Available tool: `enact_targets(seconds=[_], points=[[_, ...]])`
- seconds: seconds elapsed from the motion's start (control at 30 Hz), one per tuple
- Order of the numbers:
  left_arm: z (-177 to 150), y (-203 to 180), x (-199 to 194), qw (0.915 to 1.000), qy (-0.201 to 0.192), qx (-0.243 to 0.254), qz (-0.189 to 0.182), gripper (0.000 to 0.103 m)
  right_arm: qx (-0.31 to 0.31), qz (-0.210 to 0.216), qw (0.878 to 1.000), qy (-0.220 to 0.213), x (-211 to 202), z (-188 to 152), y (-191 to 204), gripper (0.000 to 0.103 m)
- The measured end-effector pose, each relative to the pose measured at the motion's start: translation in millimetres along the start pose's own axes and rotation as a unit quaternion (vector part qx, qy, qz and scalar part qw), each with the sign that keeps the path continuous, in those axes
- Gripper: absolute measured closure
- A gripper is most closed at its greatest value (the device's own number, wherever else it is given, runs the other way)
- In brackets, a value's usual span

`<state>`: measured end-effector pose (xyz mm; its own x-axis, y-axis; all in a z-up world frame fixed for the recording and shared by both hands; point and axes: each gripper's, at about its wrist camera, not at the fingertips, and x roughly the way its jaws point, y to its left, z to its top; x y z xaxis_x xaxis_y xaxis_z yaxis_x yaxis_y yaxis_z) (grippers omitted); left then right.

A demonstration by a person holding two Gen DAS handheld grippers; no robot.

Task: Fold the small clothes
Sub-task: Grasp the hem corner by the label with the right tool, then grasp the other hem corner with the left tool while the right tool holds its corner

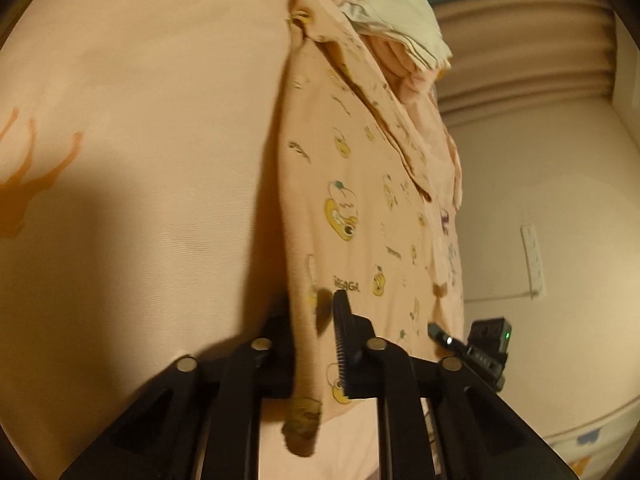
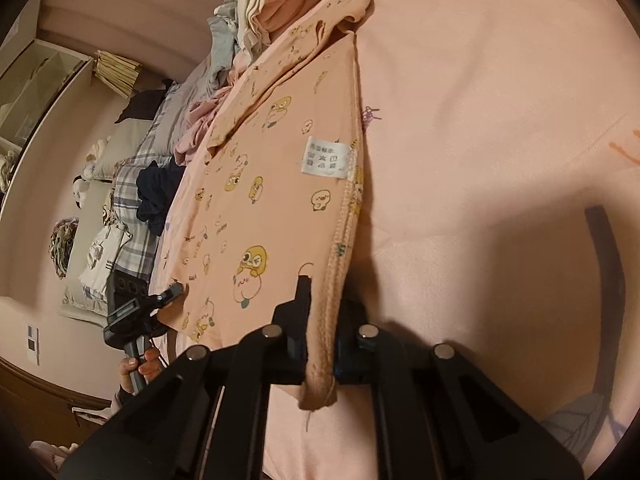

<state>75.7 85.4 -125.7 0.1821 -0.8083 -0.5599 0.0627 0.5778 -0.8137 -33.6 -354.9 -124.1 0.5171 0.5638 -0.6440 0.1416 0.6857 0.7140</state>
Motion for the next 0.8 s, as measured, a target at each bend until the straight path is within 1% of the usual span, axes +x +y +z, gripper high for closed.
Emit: enact_targets(seconds=[0.07,0.1,0.13,0.23,0.3,0.4,0.53,0.67,0.8], points=[[-0.8,-1.4,-1.6,1.0,-0.003,0.002,-0.001,0.093,0.001,0.013,1.0,-0.006,-3.5,-0.2,1.4,0.096],[-1.3,-2.4,-3.1,1.0,-0.005,0.003,-0.004,0.097,0.003,0.021,1.0,-0.012,-5.9,-0.3,1.3,0.096],[-1.2,-3.4,-3.8,0.9999,-0.006,0.003,-0.01,0.103,0.005,0.027,1.0,-0.015,-7.4,-0.2,1.2,0.097],[2.1,-5.2,-10.0,0.9992,-0.022,-0.005,-0.031,0.103,0.013,0.046,0.999,-0.026,-10.9,0.9,1.1,0.097],[3.8,-10.4,-14.1,0.9979,-0.033,0.002,-0.056,0.103,0.014,0.057,0.998,-0.037,-13.4,1.2,1.5,0.097],[5.2,-16.1,-18.4,0.9961,-0.049,0.003,-0.074,0.103,0.016,0.081,0.995,-0.055,-18.1,3.4,6.4,0.098],[1.6,-30.7,-30.2,0.9888,-0.084,0.029,-0.12,0.103,-0.011,0.105,0.991,-0.084,-30.1,3.0,24.1,0.098],[2.2,-41.6,-39.7,0.9831,-0.104,0.044,-0.144,0.103,-0.018,0.115,0.987,-0.106,-41.6,1.6,36.9,0.098],[1.8,-51.2,-50.0,0.9758,-0.122,0.06,-0.171,0.103,-0.021,0.126,0.984,-0.122,-51.3,1.3,41.2,0.099]])
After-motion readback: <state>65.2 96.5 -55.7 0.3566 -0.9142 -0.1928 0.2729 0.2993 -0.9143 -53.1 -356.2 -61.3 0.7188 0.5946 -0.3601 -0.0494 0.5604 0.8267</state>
